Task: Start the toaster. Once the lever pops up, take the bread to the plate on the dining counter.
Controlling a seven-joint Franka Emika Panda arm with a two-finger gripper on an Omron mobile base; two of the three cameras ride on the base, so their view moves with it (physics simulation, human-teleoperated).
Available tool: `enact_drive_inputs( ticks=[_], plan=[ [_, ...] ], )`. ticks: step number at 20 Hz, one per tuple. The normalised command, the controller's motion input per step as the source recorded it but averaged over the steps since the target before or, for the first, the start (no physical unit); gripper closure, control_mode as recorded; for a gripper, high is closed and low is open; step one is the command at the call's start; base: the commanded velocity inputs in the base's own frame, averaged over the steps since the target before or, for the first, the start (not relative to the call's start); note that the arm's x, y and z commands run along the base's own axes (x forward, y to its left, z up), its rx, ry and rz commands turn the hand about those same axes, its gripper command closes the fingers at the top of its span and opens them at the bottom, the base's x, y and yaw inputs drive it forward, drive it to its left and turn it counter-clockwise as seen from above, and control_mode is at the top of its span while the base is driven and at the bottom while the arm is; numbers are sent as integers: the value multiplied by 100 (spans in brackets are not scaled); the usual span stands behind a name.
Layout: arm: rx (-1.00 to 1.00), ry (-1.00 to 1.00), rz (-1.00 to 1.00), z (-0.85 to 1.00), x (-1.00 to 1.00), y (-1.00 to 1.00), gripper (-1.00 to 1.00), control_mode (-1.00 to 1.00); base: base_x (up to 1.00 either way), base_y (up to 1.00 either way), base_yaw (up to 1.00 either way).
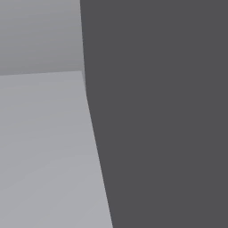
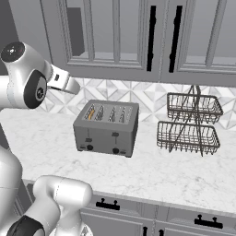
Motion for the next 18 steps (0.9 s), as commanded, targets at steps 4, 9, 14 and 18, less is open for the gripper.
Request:
enact_drive_inputs(
  ticks=[4, 9, 14, 18],
  plan=[
    [0, 0, 0, 0, 0, 0, -100, -100, 0, 0, 0],
    [0, 0, 0, 0, 0, 0, -100, -100, 0, 0, 0],
    [0, 0, 0, 0, 0, 0, -100, -100, 0, 0, 0],
    [0, 0, 0, 0, 0, 0, -100, -100, 0, 0, 0]
  ],
)
